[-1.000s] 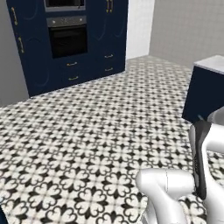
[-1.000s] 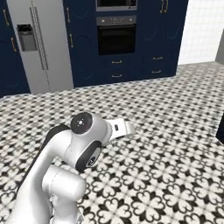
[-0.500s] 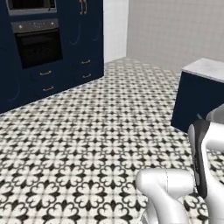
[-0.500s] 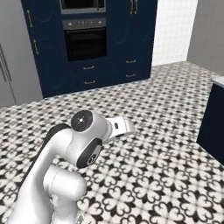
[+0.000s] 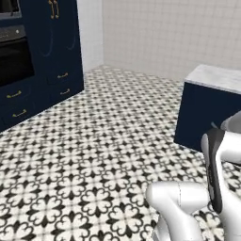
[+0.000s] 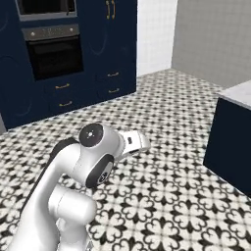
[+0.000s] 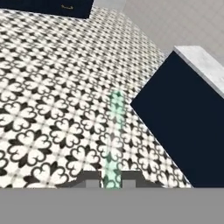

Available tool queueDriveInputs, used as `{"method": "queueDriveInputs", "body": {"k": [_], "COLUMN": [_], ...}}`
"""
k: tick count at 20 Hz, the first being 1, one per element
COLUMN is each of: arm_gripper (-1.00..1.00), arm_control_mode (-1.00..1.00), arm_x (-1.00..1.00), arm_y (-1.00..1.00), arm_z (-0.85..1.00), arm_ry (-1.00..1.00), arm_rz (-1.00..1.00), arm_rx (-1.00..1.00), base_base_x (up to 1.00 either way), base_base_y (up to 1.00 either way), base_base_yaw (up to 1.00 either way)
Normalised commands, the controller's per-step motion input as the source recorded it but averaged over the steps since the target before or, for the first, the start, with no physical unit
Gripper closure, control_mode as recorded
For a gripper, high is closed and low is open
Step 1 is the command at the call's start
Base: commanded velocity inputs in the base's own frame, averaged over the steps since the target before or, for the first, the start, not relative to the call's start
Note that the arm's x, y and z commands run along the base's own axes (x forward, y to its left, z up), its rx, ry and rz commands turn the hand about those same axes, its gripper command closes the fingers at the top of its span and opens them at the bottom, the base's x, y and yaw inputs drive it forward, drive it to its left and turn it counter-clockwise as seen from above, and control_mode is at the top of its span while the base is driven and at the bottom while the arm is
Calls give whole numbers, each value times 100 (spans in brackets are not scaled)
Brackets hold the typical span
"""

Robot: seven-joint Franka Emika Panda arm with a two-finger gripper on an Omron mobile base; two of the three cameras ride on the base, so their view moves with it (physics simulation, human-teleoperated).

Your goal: Take a straw from the drawer in front and place it inside the glass cup on the dining counter.

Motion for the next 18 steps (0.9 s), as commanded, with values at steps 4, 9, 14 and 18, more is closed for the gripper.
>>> {"method": "queueDriveInputs", "body": {"k": [4,9,14,18], "arm_gripper": [100,100,100,100], "arm_control_mode": [100,100,100,100], "arm_x": [0,0,0,0], "arm_y": [0,0,0,0], "arm_z": [0,0,0,0], "arm_ry": [0,0,0,0], "arm_rz": [0,0,0,0], "arm_rx": [0,0,0,0], "base_base_x": [100,100,100,100], "base_base_y": [51,58,59,47], "base_base_yaw": [-35,-31,-26,-23]}}
